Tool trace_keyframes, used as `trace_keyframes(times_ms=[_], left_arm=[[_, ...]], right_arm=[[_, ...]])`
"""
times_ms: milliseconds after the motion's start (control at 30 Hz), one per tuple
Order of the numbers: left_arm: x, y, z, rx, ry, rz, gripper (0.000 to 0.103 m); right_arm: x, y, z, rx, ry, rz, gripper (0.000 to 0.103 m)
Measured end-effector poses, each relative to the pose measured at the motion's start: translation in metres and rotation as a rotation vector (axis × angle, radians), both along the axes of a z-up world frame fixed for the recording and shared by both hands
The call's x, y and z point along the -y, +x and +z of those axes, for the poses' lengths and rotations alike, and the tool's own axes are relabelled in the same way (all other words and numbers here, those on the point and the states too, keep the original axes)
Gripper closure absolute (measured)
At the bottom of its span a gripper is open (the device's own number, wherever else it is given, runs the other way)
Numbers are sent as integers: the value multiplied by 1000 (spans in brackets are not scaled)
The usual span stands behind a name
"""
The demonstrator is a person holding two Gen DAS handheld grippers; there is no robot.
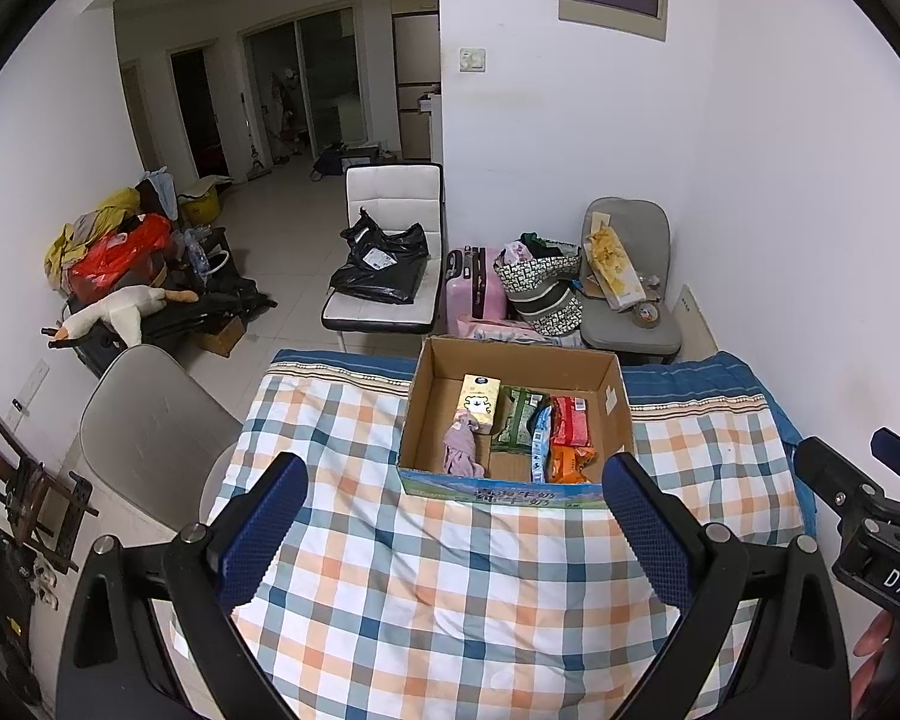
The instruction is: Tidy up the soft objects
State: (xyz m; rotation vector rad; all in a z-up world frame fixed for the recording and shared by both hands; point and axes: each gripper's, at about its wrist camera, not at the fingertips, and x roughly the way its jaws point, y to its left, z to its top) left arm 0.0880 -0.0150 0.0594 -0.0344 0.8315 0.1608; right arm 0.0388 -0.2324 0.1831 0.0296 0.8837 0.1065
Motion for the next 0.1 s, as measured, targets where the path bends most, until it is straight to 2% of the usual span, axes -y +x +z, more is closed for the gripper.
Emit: trace_keyframes(times_ms=[100], left_arm=[[-1,-1,-1,1,2,-1,2]], right_arm=[[0,0,0,-1,1,0,1]])
